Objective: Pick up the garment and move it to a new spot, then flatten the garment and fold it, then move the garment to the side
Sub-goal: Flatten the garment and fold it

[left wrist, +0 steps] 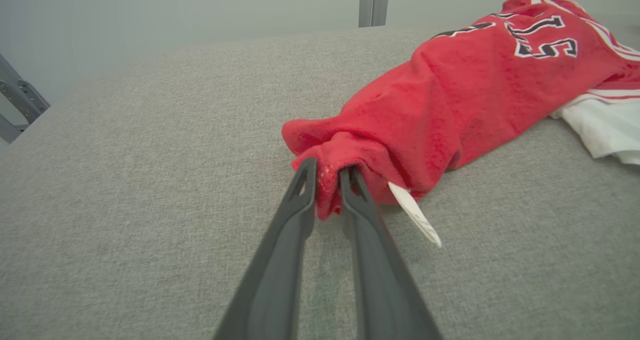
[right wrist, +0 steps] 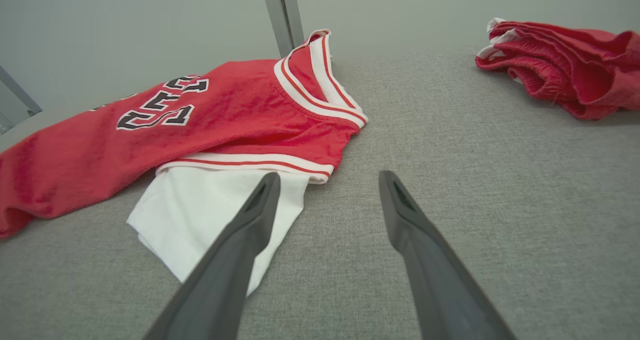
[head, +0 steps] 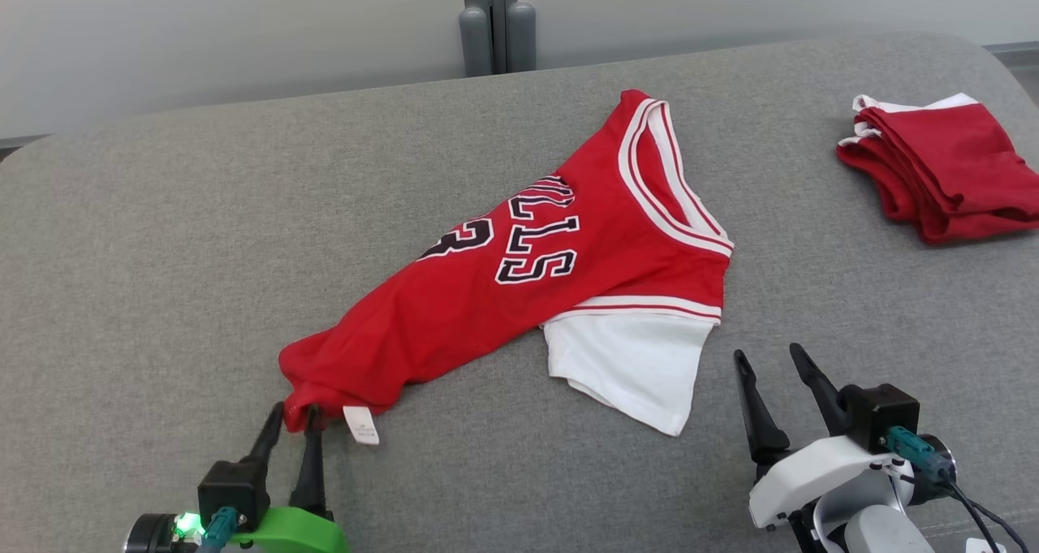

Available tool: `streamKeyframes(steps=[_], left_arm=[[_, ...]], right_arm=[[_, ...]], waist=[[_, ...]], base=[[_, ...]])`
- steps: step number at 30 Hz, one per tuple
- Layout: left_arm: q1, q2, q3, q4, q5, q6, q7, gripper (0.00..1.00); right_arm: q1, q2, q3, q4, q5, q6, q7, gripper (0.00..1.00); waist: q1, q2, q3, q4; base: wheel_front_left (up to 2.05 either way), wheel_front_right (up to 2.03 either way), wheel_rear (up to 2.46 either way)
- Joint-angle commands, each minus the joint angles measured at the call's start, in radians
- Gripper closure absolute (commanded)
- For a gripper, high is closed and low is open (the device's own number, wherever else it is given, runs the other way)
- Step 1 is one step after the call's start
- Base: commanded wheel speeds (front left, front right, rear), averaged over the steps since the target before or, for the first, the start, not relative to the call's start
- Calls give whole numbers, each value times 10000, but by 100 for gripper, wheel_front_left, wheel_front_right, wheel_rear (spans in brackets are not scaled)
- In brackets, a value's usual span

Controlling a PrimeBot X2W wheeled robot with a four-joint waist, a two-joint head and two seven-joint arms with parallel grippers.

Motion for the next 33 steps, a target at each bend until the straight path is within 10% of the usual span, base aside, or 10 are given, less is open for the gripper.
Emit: streamKeyframes(steps=[1,29,30,31,33], left_arm=[[137,-37,144,-159,-47,-85,-2,0],[296,-775,1332,-1911,7,-349,-2,0],[280,-781,1314,-1910,11,-340,-2,0],[271,-785,1305,-1909,14,-334,-2,0],[233,-792,1279,-1915,17,-328,-2,0]], right_arm=[[32,-26,-5,55,57,-17,-2,0],[-2435,-28,289,3769,-38,-17,1194,0],[-2630,-20,348,3997,-28,-17,1187,4],[-2770,-19,416,4173,30,-17,1175,53],[-2995,-20,623,4544,175,-17,1201,100]], waist=[[0,0,-13,67],[0,0,-28,797],[0,0,-27,818],[0,0,-25,834],[0,0,-28,854]], base=[[0,0,0],[0,0,0],[0,0,0],[0,0,0],[0,0,0]])
